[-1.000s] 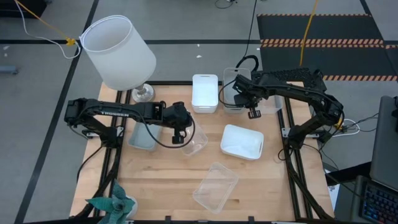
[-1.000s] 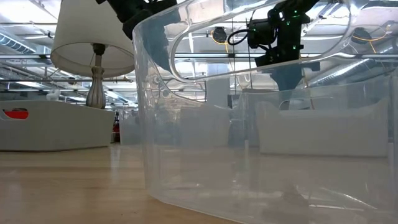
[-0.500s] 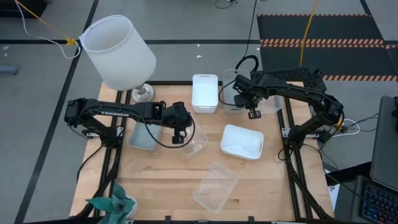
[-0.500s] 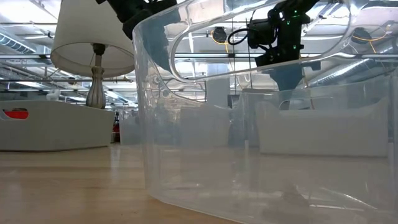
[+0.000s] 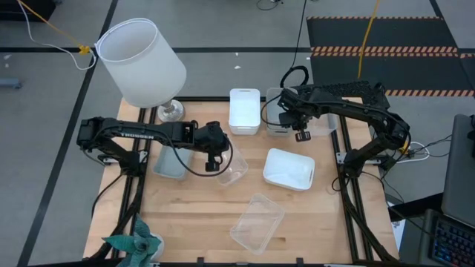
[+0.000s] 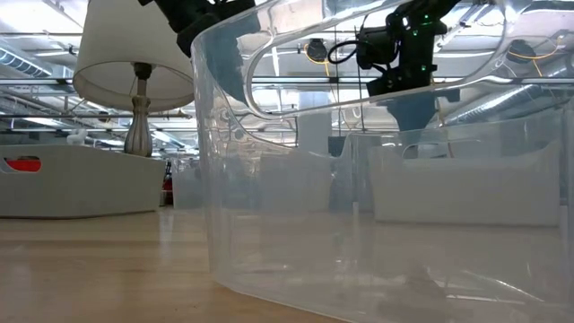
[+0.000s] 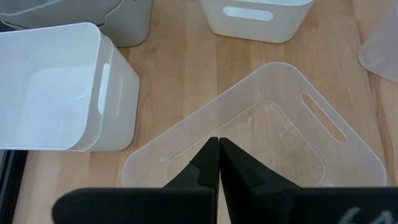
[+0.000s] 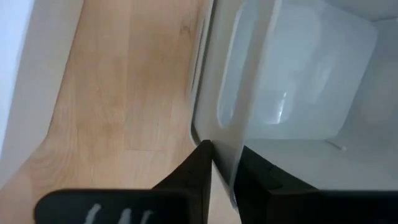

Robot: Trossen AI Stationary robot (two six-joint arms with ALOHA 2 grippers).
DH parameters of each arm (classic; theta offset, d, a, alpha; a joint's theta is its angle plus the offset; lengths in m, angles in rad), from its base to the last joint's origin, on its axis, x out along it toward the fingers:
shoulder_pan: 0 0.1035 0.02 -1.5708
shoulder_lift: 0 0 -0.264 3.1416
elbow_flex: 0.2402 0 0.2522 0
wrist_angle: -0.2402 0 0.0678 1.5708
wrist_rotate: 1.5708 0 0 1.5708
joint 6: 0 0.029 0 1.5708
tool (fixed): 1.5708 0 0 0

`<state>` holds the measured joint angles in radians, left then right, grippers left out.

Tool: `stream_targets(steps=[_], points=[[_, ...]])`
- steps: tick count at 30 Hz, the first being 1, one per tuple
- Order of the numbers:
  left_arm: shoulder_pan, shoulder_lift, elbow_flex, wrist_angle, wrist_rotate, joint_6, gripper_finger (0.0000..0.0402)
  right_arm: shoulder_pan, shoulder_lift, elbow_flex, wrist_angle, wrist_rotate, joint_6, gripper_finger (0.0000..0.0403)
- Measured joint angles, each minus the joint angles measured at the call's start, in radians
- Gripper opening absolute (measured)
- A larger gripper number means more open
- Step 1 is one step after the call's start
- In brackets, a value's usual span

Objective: Stack baskets by color
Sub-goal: Stack the bottom gray bin on top of the top gray bin

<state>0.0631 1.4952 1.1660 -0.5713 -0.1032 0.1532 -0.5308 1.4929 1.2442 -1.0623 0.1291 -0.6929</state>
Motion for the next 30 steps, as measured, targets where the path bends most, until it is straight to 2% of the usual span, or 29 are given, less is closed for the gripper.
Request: stream_targets(steps=[14, 25, 30], points=[[0.000, 0.000, 0.000, 0.000, 0.000, 0.003, 0.0014, 0.011, 0.000, 0.000, 0.019, 0.002, 0.072, 0.0139], [0.000, 0.000, 0.000, 0.000, 0.000, 0.009, 0.0014, 0.090, 0.000, 0.000, 0.025, 0.025, 0.181, 0.0143], [0.000, 0.000, 0.000, 0.000, 0.000, 0.013, 0.0014, 0.128, 0.000, 0.000, 0.026, 0.024, 0.219, 0.0125]])
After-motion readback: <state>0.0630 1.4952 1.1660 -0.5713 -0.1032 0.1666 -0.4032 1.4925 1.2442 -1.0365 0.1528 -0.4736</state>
